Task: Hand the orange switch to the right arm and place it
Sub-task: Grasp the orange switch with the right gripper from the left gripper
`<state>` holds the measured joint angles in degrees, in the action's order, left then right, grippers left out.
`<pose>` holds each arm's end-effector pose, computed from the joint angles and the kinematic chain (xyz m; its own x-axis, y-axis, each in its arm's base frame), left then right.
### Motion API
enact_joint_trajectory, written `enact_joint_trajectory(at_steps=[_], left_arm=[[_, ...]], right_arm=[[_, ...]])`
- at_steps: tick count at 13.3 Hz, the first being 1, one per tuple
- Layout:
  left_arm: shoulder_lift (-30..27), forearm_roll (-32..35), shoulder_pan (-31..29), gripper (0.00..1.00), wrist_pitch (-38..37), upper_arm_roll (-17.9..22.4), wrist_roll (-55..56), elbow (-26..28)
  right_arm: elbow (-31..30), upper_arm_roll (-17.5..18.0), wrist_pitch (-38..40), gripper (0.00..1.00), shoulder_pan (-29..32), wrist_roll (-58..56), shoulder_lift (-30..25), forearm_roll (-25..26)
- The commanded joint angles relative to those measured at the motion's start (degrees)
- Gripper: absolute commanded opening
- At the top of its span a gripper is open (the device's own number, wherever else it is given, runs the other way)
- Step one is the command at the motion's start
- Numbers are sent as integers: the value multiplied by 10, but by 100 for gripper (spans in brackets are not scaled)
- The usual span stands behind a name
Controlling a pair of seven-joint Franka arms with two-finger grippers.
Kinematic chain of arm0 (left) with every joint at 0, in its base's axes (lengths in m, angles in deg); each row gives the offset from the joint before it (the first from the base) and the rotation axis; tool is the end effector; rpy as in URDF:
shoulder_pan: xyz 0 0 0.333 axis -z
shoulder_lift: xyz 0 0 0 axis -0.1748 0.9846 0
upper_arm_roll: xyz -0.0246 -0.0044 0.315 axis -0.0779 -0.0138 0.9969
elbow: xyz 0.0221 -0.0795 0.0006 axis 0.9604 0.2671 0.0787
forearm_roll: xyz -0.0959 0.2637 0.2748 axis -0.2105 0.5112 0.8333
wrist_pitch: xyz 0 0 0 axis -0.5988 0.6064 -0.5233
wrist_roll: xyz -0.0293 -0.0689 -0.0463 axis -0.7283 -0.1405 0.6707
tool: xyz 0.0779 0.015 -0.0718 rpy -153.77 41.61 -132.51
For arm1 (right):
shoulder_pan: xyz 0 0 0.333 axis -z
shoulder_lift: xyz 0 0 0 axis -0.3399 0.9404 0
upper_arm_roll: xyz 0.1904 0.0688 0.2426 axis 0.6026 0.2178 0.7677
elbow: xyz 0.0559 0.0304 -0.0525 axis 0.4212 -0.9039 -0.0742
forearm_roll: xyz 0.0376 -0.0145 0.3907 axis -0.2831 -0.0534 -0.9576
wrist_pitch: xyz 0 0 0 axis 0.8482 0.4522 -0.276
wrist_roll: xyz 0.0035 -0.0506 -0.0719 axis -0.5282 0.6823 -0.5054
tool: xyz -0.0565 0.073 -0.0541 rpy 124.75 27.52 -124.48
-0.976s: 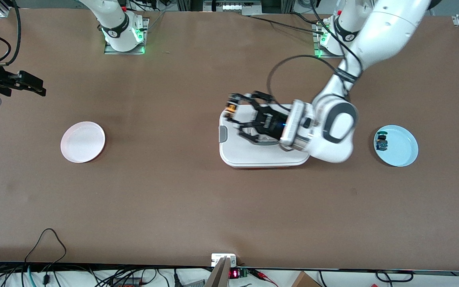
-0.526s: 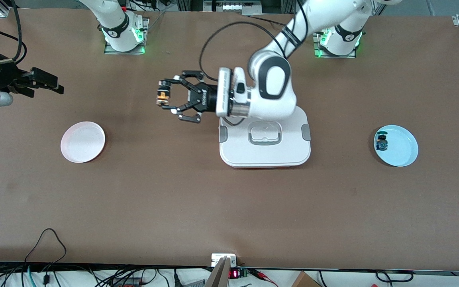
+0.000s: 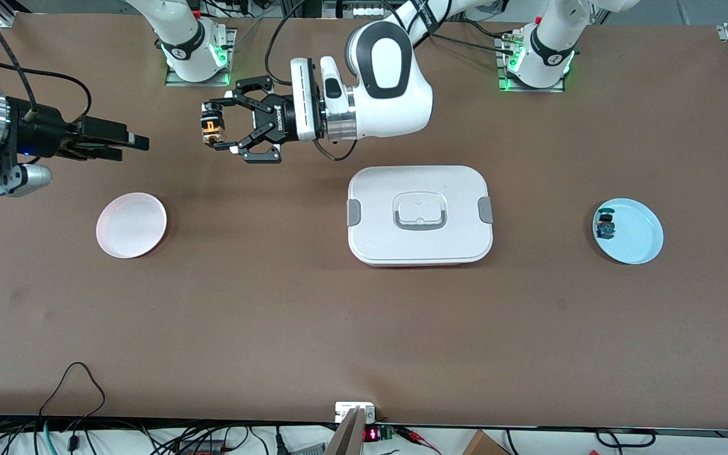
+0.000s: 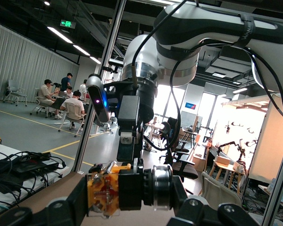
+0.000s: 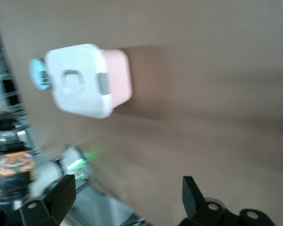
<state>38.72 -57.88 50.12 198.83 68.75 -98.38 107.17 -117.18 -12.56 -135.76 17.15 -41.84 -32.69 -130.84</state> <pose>0.4849 -0.5874 0.4609 0.2615 0.1135 0.9585 -0.9479 -0.1571 0.2772 0.5728 0.0511 0.5452 0.9658 0.0701 -0.2498 -0.1198 -0.7336 -0.6689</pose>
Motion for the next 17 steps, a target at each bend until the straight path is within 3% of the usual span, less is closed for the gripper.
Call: enact_joint_trajectory(at_steps=[1, 5, 6, 10, 17], left_arm=[[11, -17, 16, 0, 17, 10, 2, -28], [11, -17, 16, 0, 17, 11, 2, -29], [11, -17, 16, 0, 17, 11, 2, -29], [11, -18, 16, 1, 17, 11, 2, -29], [12, -18, 16, 1, 17, 11, 2, -29]], right_arm=[[-36, 1, 34, 100, 24, 1, 25, -154], [-110, 2, 36, 100, 17, 28, 37, -316], [-116, 3, 37, 100, 13, 55, 36, -334], [-117, 5, 52, 100, -3, 121, 29, -355], [-117, 6, 51, 100, -19, 88, 27, -363]])
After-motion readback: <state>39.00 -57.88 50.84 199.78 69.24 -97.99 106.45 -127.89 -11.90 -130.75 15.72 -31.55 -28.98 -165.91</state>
